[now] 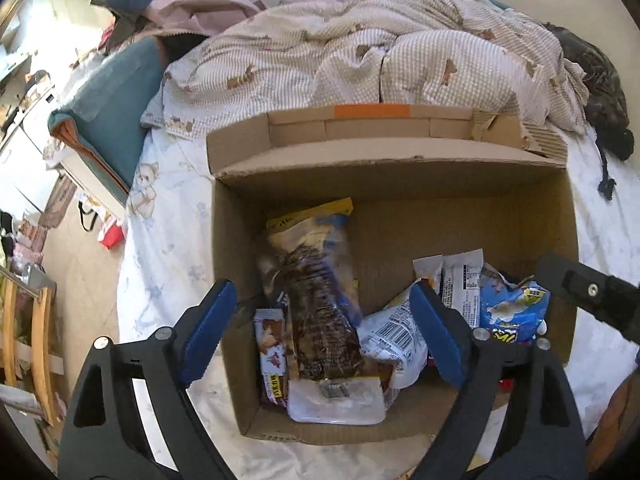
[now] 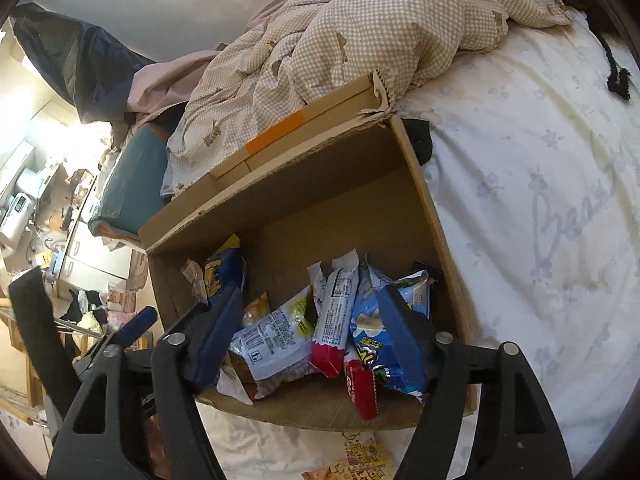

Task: Organize snacks
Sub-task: 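Withdraw both open tools from the box toward the remaining snacks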

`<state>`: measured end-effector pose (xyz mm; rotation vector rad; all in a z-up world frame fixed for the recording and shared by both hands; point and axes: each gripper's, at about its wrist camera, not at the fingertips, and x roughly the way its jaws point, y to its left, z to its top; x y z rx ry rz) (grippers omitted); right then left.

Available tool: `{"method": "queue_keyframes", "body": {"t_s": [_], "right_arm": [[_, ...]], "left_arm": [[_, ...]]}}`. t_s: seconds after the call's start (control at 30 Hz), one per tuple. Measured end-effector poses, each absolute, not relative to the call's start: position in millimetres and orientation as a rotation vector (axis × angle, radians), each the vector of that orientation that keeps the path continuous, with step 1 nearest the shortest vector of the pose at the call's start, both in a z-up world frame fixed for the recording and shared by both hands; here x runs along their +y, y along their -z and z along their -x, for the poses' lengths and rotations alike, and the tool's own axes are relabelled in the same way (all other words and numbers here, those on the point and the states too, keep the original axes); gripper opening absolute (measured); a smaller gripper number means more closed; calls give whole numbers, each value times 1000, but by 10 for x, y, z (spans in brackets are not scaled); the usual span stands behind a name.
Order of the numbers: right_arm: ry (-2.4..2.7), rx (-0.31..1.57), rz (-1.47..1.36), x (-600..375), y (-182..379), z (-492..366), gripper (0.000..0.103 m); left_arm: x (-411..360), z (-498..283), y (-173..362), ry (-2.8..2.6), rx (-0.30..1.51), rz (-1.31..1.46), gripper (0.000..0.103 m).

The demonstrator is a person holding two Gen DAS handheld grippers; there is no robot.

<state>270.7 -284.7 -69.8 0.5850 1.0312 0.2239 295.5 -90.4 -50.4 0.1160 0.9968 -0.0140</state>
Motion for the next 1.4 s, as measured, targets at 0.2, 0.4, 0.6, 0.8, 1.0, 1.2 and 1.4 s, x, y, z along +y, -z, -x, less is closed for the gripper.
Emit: {"method": "queue_keyframes", "body": {"t_s": [0.2, 0.4, 0.6, 0.8, 1.0, 1.2, 1.4], "right_arm": [[-189, 1006, -542, -2852, 598, -2625, 74], [-167, 1004, -478, -2846, 471, -2424, 74], [-138, 1028, -381, -2761, 475, -2215, 74], [-116, 1042, -324, -2693, 510, -1889, 74], [-124, 1089, -377, -2768, 598, -1553, 74], [-120, 1135, -461, -2898, 717, -1327, 74], [-91, 1139, -473, -2989, 733, -1262, 74]], "left_arm": [[-839, -2792, 379, 9, 954, -128, 87], [-675, -2575, 291, 0, 935, -88, 87], [-507, -2212, 327, -14, 940, -55, 87], [-346, -1868, 445, -16, 982, 4, 87], [-321, -1677, 554, 6, 1031, 53, 87], [-382, -1570, 743, 46, 1097, 85, 87], [-754, -1536, 1119, 199, 1251, 21, 87]]}}
